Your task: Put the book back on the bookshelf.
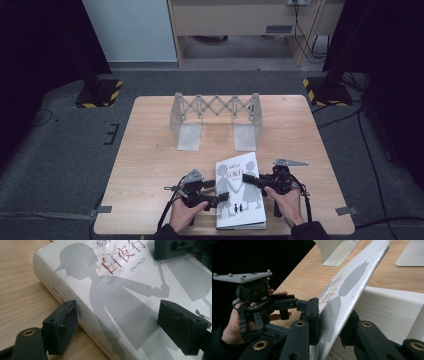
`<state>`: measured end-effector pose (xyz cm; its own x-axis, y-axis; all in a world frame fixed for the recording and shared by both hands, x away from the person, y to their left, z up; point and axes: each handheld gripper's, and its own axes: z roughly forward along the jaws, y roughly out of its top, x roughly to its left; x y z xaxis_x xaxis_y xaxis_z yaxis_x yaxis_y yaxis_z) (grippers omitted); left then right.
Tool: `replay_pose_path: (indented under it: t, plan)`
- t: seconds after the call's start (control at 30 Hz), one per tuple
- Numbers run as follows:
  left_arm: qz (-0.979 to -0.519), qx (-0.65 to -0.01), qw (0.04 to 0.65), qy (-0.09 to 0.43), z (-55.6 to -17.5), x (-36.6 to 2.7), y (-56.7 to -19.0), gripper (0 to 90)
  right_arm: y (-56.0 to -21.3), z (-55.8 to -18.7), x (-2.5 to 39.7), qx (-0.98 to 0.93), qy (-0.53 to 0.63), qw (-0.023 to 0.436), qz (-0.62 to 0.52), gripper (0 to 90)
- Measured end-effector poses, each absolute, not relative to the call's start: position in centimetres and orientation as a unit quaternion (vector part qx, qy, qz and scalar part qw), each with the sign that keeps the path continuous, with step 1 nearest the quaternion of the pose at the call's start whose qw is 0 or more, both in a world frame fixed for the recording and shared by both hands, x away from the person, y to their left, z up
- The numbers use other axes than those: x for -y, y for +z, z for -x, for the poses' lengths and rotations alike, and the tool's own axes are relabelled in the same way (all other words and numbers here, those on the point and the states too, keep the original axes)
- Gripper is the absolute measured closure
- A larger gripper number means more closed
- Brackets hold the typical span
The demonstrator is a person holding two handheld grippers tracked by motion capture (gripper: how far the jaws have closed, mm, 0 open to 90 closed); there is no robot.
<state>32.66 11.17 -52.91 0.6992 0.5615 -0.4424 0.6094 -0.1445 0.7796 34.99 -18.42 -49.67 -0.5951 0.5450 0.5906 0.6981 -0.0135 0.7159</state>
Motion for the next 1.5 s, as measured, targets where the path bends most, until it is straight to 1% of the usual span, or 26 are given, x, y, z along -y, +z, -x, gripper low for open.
replay_pose_path:
  t: [0.27,0.53,0.93,1.2,1.4,1.5]
  plan:
    - [-0.751,-0.388,0.534,-0.028,-32.7,-11.2,-52.9,13.0,-49.0,-34.8,18.5,0.693,-0.568,0.076,0.436,74.7]
    - [-0.743,-0.383,0.547,-0.042,-32.7,-11.0,-52.8,7.4,-47.6,-34.4,19.0,0.69,-0.595,0.076,0.405,75.1]
    - [-0.729,-0.368,0.573,-0.066,-32.7,-10.5,-53.5,0.0,-46.6,-34.0,19.2,0.696,-0.615,0.071,0.364,75.0]
    - [-0.73,-0.347,0.58,-0.099,-33.1,-10.4,-53.8,0.0,-46.4,-34.0,19.1,0.7,-0.621,0.085,0.342,75.0]
    - [-0.731,-0.357,0.573,-0.099,-33.1,-10.2,-53.9,0.0,-47.1,-34.5,19.4,0.702,-0.615,0.09,0.348,74.9]
    - [-0.732,-0.361,0.568,-0.107,-33.2,-10.2,-54.1,0.4,-47.5,-34.8,19.6,0.704,-0.609,0.09,0.354,74.8]
